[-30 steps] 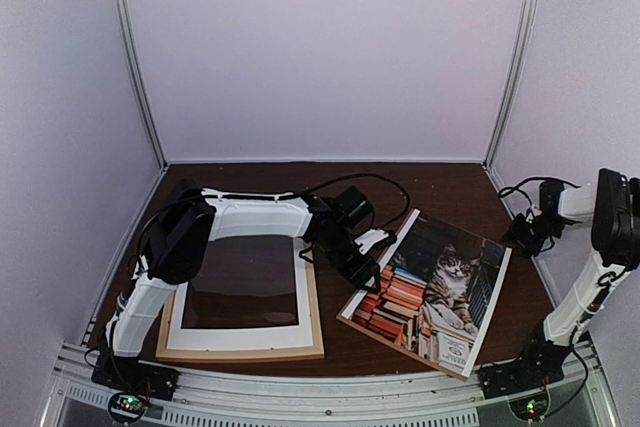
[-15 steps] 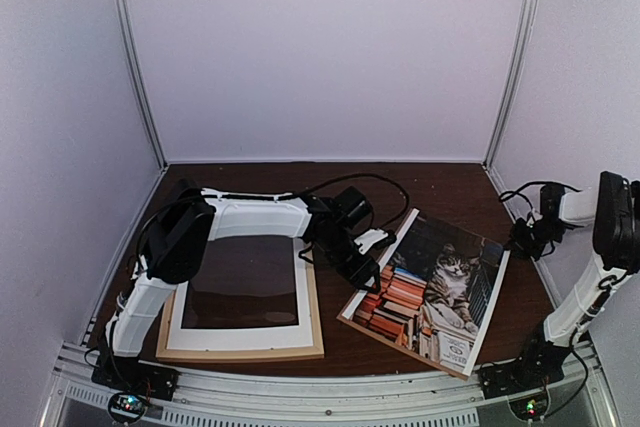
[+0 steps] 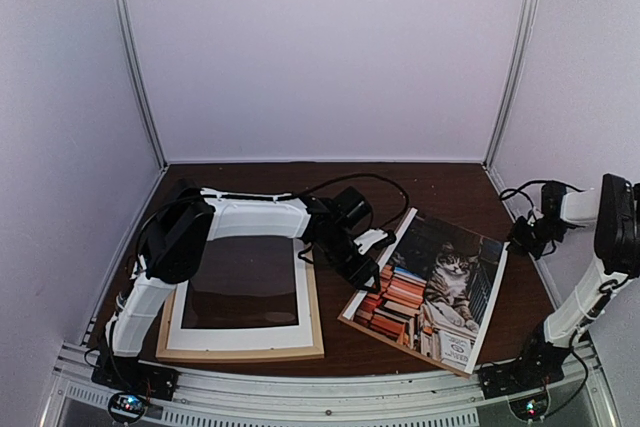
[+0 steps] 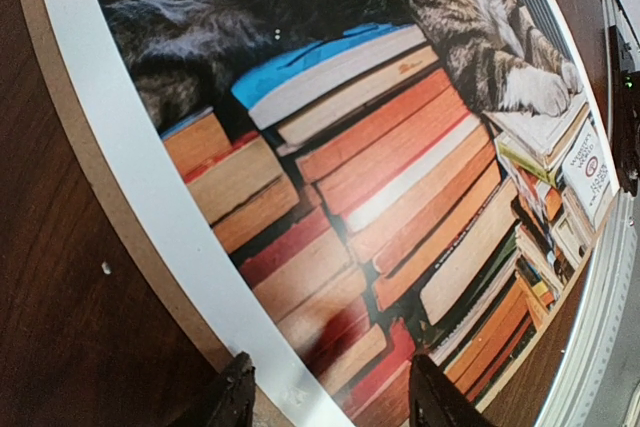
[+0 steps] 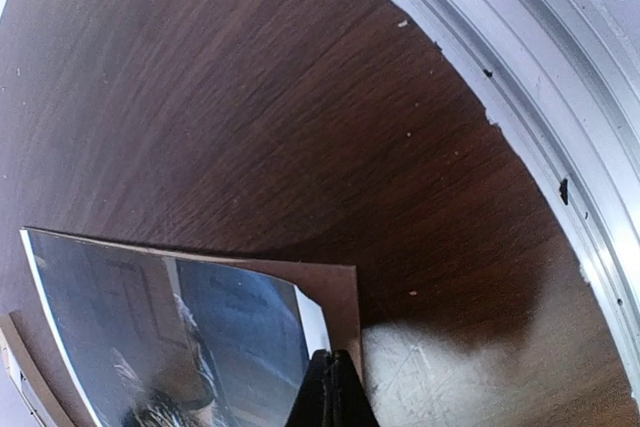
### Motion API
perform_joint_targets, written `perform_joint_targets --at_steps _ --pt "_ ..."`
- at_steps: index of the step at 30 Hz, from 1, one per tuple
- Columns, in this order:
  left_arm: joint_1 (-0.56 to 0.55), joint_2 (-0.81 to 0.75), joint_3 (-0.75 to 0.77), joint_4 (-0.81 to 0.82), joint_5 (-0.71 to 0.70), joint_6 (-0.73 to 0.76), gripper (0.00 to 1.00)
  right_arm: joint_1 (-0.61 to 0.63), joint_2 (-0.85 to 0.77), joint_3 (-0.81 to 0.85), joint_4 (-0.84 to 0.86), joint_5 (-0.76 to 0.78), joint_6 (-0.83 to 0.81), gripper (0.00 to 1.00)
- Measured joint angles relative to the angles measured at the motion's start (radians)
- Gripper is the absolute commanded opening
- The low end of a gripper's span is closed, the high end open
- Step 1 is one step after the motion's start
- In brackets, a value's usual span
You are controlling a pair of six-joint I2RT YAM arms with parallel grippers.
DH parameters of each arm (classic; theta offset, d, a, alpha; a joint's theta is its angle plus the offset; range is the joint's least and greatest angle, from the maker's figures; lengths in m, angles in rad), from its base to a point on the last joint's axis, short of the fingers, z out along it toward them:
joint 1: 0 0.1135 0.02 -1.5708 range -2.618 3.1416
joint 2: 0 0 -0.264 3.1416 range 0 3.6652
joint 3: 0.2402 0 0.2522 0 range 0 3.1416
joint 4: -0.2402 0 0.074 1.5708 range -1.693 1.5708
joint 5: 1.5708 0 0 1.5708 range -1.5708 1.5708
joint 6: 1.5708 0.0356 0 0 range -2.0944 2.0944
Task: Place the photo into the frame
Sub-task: Pick up the photo from the backboard.
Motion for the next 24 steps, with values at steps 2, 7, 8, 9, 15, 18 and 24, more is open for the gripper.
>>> perform_joint_targets --at_steps 2,7,8,9,15,18,24 --pt "0.000 0.000 0.000 0.000 0.000 0.000 0.54 0.000 -0.014 0.000 -0.007 -0.002 -0.001 0.00" --pt "0.000 -0.001 0.000 0.000 -0.001 -0.001 0.56 0.000 -0.056 0.000 -0.035 -0.006 -0.003 0.00" --pt "0.000 -0.002 0.000 0.000 -0.002 -0.002 0.57 0.000 -0.067 0.001 -0.044 -0.009 -0.005 0.00" --pt "0.000 -0.002 0.000 0.000 -0.002 -0.005 0.57 0.000 -0.078 0.001 -0.050 -0.012 -0.008 0.00" --pt "-0.002 -0.025 -0.034 0.025 -0.024 -0.014 0.62 0.036 -0.165 0.029 -0.108 -0.037 -0.040 0.00" --pt "-0.002 -0.045 -0.054 0.021 -0.050 -0.016 0.67 0.075 -0.214 0.056 -0.133 -0.053 -0.051 0.00" --pt "0.005 -0.102 -0.059 0.023 -0.119 -0.034 0.78 0.156 -0.332 0.105 -0.170 -0.058 -0.019 0.00"
